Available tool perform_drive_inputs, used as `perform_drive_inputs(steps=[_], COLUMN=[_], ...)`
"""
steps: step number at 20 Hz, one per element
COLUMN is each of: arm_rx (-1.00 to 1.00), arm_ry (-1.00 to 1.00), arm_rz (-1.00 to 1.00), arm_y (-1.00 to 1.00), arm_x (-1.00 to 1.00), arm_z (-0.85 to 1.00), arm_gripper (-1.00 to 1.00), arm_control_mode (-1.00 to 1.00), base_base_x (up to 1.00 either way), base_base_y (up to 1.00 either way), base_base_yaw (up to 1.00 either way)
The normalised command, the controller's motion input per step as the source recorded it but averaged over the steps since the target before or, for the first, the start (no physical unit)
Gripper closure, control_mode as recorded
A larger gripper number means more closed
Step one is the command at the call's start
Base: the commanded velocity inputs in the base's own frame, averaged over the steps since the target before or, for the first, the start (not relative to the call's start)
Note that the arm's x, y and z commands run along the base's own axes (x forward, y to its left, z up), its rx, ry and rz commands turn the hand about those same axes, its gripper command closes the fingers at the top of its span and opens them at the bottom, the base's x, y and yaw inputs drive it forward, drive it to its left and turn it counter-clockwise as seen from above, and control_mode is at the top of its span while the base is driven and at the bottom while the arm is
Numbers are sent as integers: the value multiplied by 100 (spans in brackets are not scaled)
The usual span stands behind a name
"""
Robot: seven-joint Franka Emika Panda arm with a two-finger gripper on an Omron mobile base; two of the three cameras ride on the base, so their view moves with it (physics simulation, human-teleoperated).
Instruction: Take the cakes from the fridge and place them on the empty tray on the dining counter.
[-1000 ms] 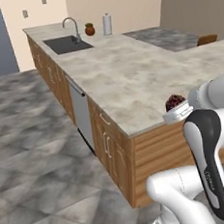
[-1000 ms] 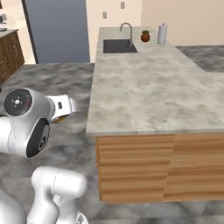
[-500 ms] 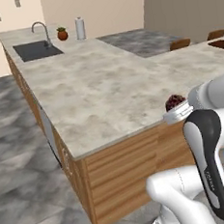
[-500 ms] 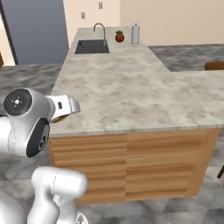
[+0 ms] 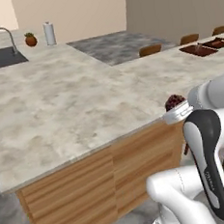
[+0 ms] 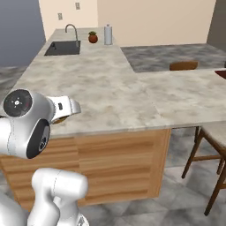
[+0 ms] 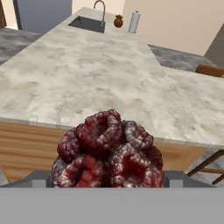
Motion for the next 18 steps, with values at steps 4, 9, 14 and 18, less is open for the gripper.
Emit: perform_drive_inputs(steps=[4, 9, 14, 18], arm_rx=[0, 0, 0, 0], arm_ry=[0, 0, 0, 0], arm_rz=[0, 0, 0, 0], arm_y=[0, 0, 0, 0], arm_x=[0, 0, 0, 0], arm_z=[0, 0, 0, 0], arm_gripper=[100, 100, 100, 100], arm_control_mode=[100, 100, 100, 100], base_base_x=[-12, -19, 8, 46], base_base_y=[-96, -97, -100, -100], base_base_yaw=[-13, -8, -1, 0])
